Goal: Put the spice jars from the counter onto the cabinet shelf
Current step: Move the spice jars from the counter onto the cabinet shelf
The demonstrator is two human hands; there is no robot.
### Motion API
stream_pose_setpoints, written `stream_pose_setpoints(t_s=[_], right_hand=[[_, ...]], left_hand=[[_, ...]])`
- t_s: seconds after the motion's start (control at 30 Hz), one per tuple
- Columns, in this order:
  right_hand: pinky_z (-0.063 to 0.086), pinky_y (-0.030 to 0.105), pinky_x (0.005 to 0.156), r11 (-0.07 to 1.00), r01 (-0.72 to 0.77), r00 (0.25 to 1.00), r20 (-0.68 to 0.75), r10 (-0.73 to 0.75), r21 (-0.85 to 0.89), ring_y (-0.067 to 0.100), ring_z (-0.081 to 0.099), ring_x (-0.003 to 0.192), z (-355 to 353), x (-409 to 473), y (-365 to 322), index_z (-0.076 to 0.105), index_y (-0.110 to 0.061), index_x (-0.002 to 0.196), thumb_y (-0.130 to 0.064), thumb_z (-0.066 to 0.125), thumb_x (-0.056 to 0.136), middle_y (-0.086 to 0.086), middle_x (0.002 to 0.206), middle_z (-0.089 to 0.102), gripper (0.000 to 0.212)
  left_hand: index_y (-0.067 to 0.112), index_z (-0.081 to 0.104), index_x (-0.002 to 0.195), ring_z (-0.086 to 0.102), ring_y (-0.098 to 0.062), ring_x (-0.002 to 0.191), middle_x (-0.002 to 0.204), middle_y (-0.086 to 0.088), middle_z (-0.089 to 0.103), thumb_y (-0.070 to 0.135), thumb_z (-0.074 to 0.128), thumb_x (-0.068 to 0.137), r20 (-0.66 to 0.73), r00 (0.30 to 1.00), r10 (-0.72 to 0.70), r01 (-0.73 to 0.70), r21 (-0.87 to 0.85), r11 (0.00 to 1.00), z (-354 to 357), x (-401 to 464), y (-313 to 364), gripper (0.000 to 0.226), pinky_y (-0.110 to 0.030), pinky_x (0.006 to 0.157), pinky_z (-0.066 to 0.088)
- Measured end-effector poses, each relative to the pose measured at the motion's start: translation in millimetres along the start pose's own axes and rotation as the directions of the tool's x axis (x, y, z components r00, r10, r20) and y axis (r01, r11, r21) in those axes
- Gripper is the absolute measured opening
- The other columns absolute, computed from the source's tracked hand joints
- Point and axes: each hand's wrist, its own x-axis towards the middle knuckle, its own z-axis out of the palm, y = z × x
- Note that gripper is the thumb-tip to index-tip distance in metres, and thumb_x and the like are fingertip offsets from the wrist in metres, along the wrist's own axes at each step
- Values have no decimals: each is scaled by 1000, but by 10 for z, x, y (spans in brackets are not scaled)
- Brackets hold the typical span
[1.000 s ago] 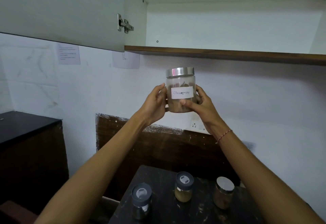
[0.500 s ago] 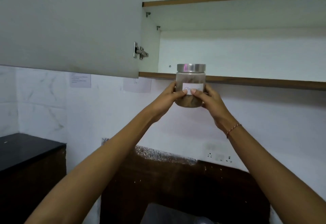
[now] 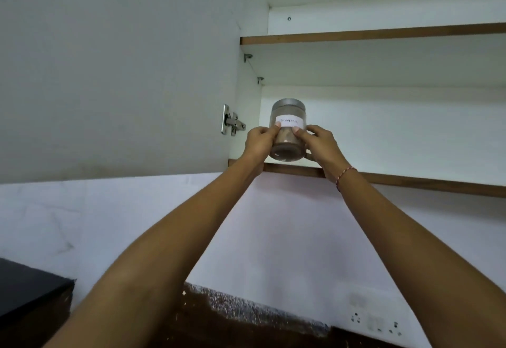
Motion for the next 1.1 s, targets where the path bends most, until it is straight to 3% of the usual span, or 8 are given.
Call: stream_pose_setpoints(t_s=[0.27,0.37,0.47,0.57,0.63,0.8,0.93,1.1], right_hand=[[50,43,93,993,-115,988,108,112,22,25,58,110,284,502,244,47,-9,127,-13,62,87,13,126,59,43],[47,48,98,992,-119,988,94,122,-37,30,57,114,382,630,293,46,-8,129,-10,64,84,15,127,58,48],[46,48,99,982,-151,980,116,164,-113,32,55,115,472,707,321,45,-7,130,-8,63,84,17,128,56,50],[45,47,99,968,-176,968,150,203,-179,33,53,118,517,755,343,42,-6,134,-5,59,86,17,131,54,50],[45,47,100,960,-184,963,155,219,-210,34,51,120,519,777,352,40,-7,135,-2,57,86,18,132,52,52],[44,47,101,928,-178,968,113,225,-327,34,49,122,546,793,358,40,-5,133,-2,56,86,20,131,51,49],[44,47,101,922,-192,967,95,236,-335,36,50,120,559,827,380,44,-1,128,0,51,87,21,129,52,41],[46,43,97,931,-222,960,103,261,-290,32,56,109,559,842,422,46,-1,127,4,47,87,22,123,56,40]], left_hand=[[3,55,126,60,-24,110,124,-14,61,15,53,92,71,997,-28,22,78,997,-204,605,-252,35,-29,89,48],[6,54,127,58,-24,110,122,-11,61,11,51,93,48,997,-65,56,177,983,-214,716,-296,34,-27,81,44],[4,61,102,54,-21,97,100,-8,60,1,45,92,-22,991,-132,133,182,974,-255,765,-314,19,-28,70,42],[10,53,81,50,-19,82,87,-8,55,0,33,95,-37,975,-221,224,131,966,-300,807,-286,27,-23,59,36],[8,55,88,48,-14,70,79,-4,53,2,31,96,-22,963,-267,268,120,956,-315,796,-252,26,-22,60,38],[12,54,97,43,-14,68,75,-3,49,3,35,94,8,942,-335,324,236,916,-285,785,-194,21,-28,76,42],[10,49,90,50,-15,73,74,-4,49,0,36,92,-17,947,-321,313,273,910,-282,833,-228,16,-30,80,41],[8,50,103,53,-16,81,84,-5,54,7,36,95,-16,966,-257,249,309,918,-282,829,-291,16,-30,79,42]])
